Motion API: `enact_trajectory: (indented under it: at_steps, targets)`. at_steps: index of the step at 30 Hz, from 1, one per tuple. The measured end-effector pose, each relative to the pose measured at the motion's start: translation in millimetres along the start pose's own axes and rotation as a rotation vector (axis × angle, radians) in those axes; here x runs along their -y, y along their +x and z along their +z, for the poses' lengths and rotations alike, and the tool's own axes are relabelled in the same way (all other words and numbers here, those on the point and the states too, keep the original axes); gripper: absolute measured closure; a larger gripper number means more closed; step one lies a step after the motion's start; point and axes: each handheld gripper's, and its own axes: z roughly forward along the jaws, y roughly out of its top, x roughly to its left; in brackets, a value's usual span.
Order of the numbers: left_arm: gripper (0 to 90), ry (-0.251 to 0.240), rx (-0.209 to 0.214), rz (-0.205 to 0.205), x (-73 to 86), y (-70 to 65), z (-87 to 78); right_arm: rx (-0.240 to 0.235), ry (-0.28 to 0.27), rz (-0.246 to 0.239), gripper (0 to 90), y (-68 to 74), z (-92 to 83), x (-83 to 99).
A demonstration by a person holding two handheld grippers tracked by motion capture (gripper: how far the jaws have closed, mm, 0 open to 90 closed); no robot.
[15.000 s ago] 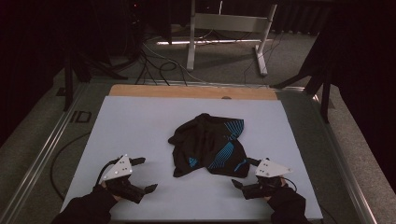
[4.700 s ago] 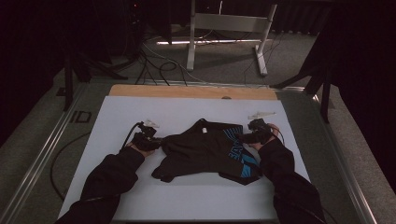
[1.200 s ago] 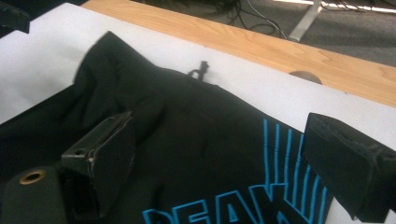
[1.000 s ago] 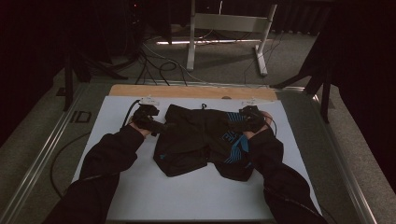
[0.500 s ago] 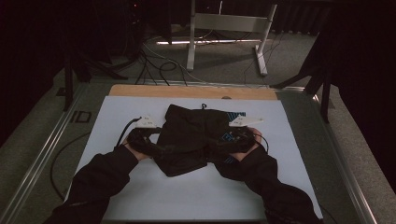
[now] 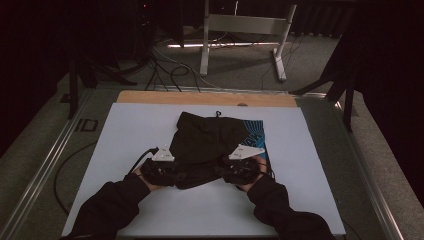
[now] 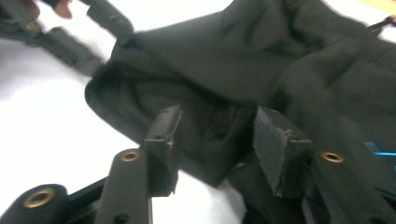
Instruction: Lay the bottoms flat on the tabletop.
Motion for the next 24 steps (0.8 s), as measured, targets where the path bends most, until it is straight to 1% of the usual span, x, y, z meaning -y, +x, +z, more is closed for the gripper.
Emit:
enact_trajectory:
  at_steps: [1, 3, 4, 5, 7, 8, 10, 11, 13, 14, 16, 17, 20, 24]
  targets:
    - [50.6, 0.016, -0.011, -0.004, 0.8, 0.8, 3.7, 0.000, 0.015, -0.009, 55.2, 2.4, 4.0, 1.0]
    - [54.1, 0.029, -0.012, -0.009, 1.8, 2.4, 8.0, 0.004, 0.042, -0.015, 57.9, 4.5, 12.4, 4.0]
    - [56.1, 0.041, -0.023, -0.010, 2.4, 3.7, 10.1, -0.003, 0.054, -0.023, 61.3, 4.7, 16.3, 5.5]
    - [58.7, 0.051, -0.022, -0.010, 2.7, 4.9, 10.8, 0.003, 0.072, -0.033, 61.6, 6.3, 21.0, 7.1]
    - [64.5, 0.055, -0.028, -0.023, 4.5, 7.3, 12.7, 0.006, 0.095, -0.046, 61.7, 6.9, 27.2, 9.2]
    - [67.3, 0.061, -0.029, -0.024, 5.0, 8.1, 12.6, 0.023, 0.110, -0.055, 61.6, 7.2, 31.0, 10.5]
    - [72.2, 0.060, -0.033, -0.042, 6.5, 10.3, 12.6, 0.055, 0.136, -0.071, 61.4, 6.8, 37.1, 13.0]
    - [74.7, 0.059, -0.031, -0.048, 7.1, 11.3, 12.4, 0.058, 0.143, -0.067, 61.9, 6.2, 38.6, 13.9]
    - [77.4, 0.059, -0.033, -0.052, 7.6, 13.1, 11.3, 0.086, 0.169, -0.084, 67.0, 6.6, 42.0, 15.5]
    - [78.6, 0.059, -0.031, -0.051, 7.7, 13.5, 11.1, 0.100, 0.170, -0.086, 73.0, 6.6, 42.8, 16.1]
    - [81.3, 0.055, -0.032, -0.053, 7.9, 13.9, 10.9, 0.106, 0.172, -0.093, 83.7, 5.4, 41.8, 16.0]
    - [83.3, 0.054, -0.028, -0.056, 7.9, 13.8, 10.7, 0.108, 0.170, -0.094, 85.5, 4.9, 40.5, 15.4]
    - [85.4, 0.046, -0.032, -0.050, 7.1, 12.1, 7.6, 0.102, 0.158, -0.086, 87.2, 3.7, 35.2, 12.5]
    - [86.1, 0.010, -0.034, -0.044, 5.0, 8.0, -2.3, 0.078, 0.131, -0.077, 87.5, 5.4, 24.8, 7.8]
